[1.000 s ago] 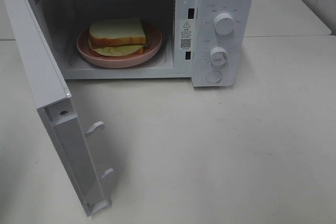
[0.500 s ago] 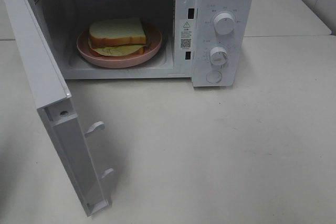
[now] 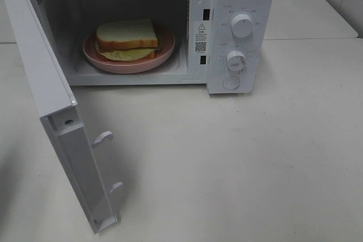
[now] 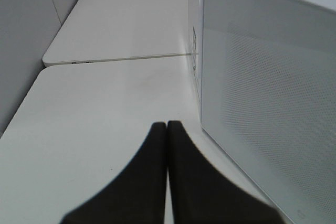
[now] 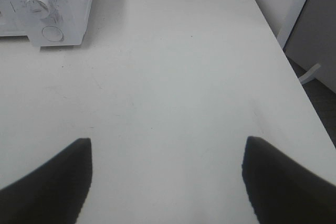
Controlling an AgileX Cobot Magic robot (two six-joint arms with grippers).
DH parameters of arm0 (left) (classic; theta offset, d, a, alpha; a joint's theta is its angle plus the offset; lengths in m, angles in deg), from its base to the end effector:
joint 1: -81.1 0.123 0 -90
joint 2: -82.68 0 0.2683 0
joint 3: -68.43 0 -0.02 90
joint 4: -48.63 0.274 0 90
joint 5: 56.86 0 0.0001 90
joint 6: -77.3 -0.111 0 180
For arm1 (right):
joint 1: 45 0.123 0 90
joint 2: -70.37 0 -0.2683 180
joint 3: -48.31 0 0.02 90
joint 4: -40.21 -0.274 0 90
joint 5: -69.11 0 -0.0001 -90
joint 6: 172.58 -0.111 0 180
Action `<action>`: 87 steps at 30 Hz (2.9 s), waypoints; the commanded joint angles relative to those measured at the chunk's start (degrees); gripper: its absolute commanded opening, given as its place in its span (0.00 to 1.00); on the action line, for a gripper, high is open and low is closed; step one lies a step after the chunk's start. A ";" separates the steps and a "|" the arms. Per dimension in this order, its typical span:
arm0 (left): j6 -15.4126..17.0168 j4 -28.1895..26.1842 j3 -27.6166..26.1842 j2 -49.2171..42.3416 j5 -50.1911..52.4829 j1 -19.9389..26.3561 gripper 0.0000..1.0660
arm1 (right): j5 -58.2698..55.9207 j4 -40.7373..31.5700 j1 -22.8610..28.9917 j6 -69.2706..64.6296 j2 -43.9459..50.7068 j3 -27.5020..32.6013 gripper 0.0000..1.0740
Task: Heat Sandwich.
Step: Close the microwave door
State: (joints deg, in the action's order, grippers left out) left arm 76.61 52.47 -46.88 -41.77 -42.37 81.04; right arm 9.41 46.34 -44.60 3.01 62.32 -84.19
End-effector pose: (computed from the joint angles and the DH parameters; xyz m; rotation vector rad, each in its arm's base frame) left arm 0.2018 -0.0021 0.1933 0.0837 1.8445 0.0375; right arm 0.0491 -0.0099 0.2851 0.0749 2.0064 -0.0737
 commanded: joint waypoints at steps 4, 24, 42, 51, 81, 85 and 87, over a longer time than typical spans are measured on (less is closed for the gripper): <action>0.17 1.38 0.11 7.96 9.11 -0.06 0.00 | 0.29 -0.06 -0.40 0.80 1.49 0.29 0.71; 8.77 16.62 -6.30 32.89 29.16 -0.06 0.00 | 0.29 -0.06 -0.40 0.80 1.49 0.29 0.71; 14.38 22.63 -9.97 44.00 38.50 -8.31 0.00 | 0.29 -0.06 -0.40 0.80 1.49 0.29 0.71; 9.63 13.29 -9.97 45.95 38.45 -16.21 0.00 | 0.29 -0.06 -0.40 0.80 1.49 0.29 0.71; -0.23 -9.05 -31.17 55.69 27.56 -36.44 0.00 | 0.29 -0.06 -0.40 0.86 1.49 0.29 0.71; -1.38 -9.34 -34.49 57.30 25.10 -37.64 0.00 | 0.29 -0.06 -0.40 0.86 1.49 0.29 0.71; -3.15 -9.97 -37.07 58.27 23.26 -38.56 0.00 | 0.29 -0.06 -0.40 0.86 1.49 0.29 0.71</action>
State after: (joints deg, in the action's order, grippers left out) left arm 75.12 43.53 -81.60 15.70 -17.33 43.45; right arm 9.41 46.34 -44.60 3.01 62.32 -84.19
